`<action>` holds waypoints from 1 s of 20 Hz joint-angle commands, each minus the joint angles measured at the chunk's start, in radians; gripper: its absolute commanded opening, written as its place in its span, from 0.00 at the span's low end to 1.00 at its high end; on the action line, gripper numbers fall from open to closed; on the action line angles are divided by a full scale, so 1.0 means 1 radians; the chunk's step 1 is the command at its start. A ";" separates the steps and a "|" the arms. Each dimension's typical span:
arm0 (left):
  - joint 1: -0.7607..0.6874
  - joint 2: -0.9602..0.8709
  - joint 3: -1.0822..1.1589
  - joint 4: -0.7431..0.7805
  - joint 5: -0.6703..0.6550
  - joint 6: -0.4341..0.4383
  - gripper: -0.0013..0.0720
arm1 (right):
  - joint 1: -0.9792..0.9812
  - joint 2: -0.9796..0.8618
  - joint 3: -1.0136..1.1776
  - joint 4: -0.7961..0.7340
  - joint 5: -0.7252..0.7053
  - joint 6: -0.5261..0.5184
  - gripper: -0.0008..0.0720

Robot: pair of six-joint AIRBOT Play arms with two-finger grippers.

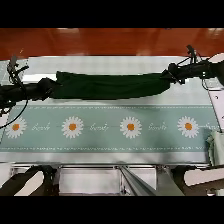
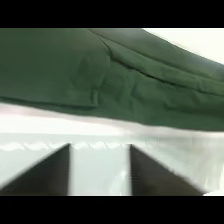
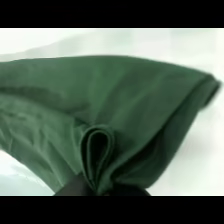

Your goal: Fold the shirts.

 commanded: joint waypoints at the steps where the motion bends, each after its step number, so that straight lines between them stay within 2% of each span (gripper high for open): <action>1: -0.078 0.001 0.000 -0.017 -0.079 0.049 0.28 | -0.040 0.255 -0.183 -0.055 -0.009 -0.030 0.05; 2: -0.121 0.000 0.000 -0.020 -0.079 0.061 0.11 | -0.058 0.334 -0.243 -0.055 -0.009 -0.035 0.05; 3: -0.167 0.000 0.000 -0.029 -0.069 0.069 0.05 | -0.082 0.422 -0.307 -0.055 -0.008 -0.035 0.05; 5: -0.285 -0.004 0.001 -0.035 0.002 0.068 0.05 | -0.135 0.592 -0.415 -0.054 0.011 -0.033 0.05; 7: -0.418 -0.037 0.011 -0.034 0.127 0.061 0.05 | -0.190 0.751 -0.485 -0.050 0.062 -0.022 0.05; 9: -0.537 -0.140 0.087 -0.026 0.248 0.061 0.05 | -0.238 0.885 -0.535 0.002 0.113 -0.005 0.05; 12: -0.645 -0.409 0.356 -0.023 0.154 0.059 0.05 | -0.261 1.032 -0.563 0.035 0.185 0.035 0.05; 15: -0.719 -0.657 0.625 0.048 0.004 -0.071 0.05 | -0.261 1.124 -0.563 0.037 0.212 0.087 0.05; 18: -0.795 -0.819 0.780 0.053 -0.094 -0.117 0.05 | -0.261 1.165 -0.563 0.061 0.250 0.104 0.05; 20: -0.845 -0.884 0.819 0.052 -0.111 -0.149 0.05 | -0.261 1.169 -0.563 0.106 0.253 0.101 0.05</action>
